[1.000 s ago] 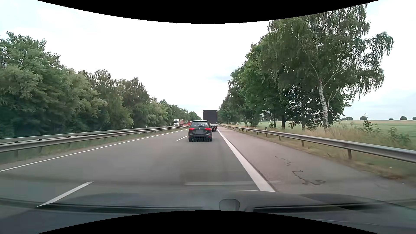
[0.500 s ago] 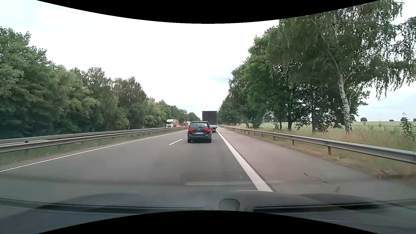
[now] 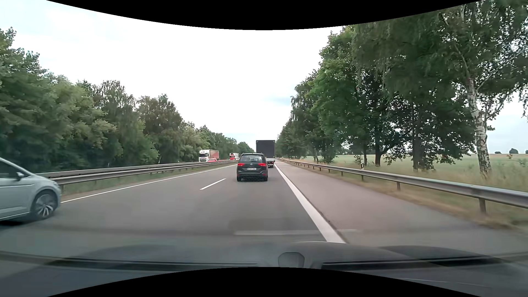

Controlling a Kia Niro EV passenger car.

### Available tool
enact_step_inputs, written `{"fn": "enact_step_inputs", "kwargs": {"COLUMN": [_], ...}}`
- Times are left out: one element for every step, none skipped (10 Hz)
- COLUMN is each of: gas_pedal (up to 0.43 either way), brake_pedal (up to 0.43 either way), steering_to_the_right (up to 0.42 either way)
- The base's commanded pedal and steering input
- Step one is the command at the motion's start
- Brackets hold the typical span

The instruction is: Follow the waypoints while adhering to traffic rules and regulations

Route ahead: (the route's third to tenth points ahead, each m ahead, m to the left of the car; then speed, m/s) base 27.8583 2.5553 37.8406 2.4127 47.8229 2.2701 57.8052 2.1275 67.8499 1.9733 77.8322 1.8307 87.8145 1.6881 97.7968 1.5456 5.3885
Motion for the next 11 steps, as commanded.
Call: {"fn": "enact_step_inputs", "kwargs": {"gas_pedal": [0.110,0.110,0.110,0.110,0.098,0.098,0.098,0.098,0.098,0.098,0.098], "brake_pedal": [0.000,0.000,0.000,0.000,0.000,0.000,0.000,0.000,0.000,0.000,0.000], "steering_to_the_right": [-0.003,-0.004,-0.004,-0.004,-0.004,-0.004,-0.005,-0.004,-0.004,-0.005,-0.004]}}
